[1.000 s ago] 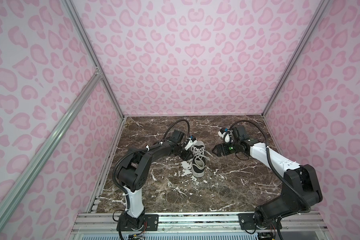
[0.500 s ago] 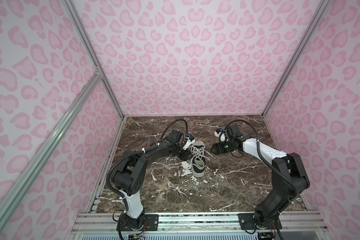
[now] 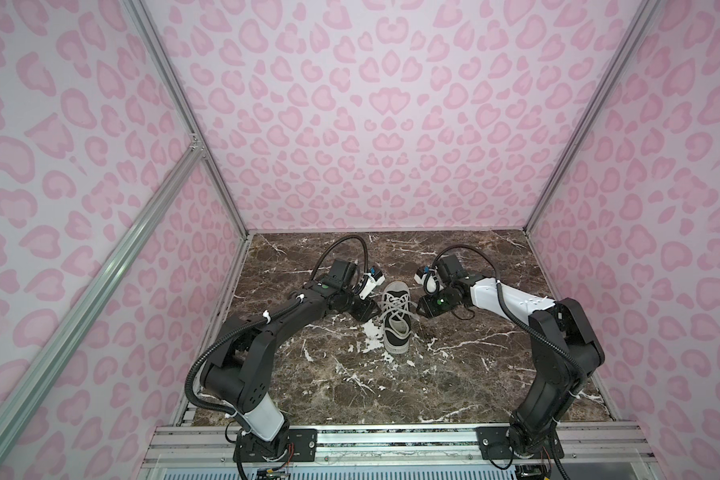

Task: Tie the shoes

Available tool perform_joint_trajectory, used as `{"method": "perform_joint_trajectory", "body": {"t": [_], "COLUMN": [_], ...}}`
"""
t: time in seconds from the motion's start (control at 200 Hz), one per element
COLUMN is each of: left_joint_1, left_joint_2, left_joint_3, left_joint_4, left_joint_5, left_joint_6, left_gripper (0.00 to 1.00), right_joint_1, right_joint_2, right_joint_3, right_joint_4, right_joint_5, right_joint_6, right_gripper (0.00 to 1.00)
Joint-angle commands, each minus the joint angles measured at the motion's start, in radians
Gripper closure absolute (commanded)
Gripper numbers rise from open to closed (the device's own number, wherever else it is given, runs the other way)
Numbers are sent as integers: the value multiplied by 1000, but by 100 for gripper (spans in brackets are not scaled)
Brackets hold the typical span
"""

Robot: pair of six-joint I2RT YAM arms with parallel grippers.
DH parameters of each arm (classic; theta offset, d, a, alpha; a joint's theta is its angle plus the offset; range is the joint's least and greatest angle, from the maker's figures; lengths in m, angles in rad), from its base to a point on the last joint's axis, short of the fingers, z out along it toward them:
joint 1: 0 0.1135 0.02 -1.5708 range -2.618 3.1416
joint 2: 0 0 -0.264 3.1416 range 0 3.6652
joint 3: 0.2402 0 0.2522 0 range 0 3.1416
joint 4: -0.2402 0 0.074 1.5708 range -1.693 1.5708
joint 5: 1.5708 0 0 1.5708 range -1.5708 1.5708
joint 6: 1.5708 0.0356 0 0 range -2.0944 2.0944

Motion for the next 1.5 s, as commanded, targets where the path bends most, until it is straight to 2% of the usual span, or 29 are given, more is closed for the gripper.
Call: {"method": "perform_joint_trajectory", "body": {"t": [0.0,0.125,0.27,0.49,0.83,0.925,1.135,1.325,1.495], "left_joint_1": [1,-8,-35,-52,-55,-54,-57,-82,-130], "left_joint_2": [-18,-3,26,27,3,1,-1,12,12], "left_joint_3": [1,41,91,100,82,80,75,86,58], "left_joint_4": [-3,-19,-32,-23,-30,-30,-28,-19,79], "left_joint_5": [22,33,36,39,30,27,26,20,20], "left_joint_6": [-9,-12,-15,-27,-32,-33,-37,-12,9], "left_gripper": [49,49,50,51,52,52,52,52,51], "right_joint_1": [1,-1,-1,17,12,10,11,12,4], "right_joint_2": [-18,10,29,60,118,131,123,90,61], "right_joint_3": [-30,-21,-23,-19,28,42,53,53,53], "right_joint_4": [-11,-40,-16,11,4,-9,-31,-62,-92], "right_joint_5": [3,9,-47,-98,-111,-126,-126,-135,-182], "right_joint_6": [-61,-72,-74,-106,-162,-173,-181,-170,-129], "right_gripper": [52,53,62,55,55,62,91,97,100]}}
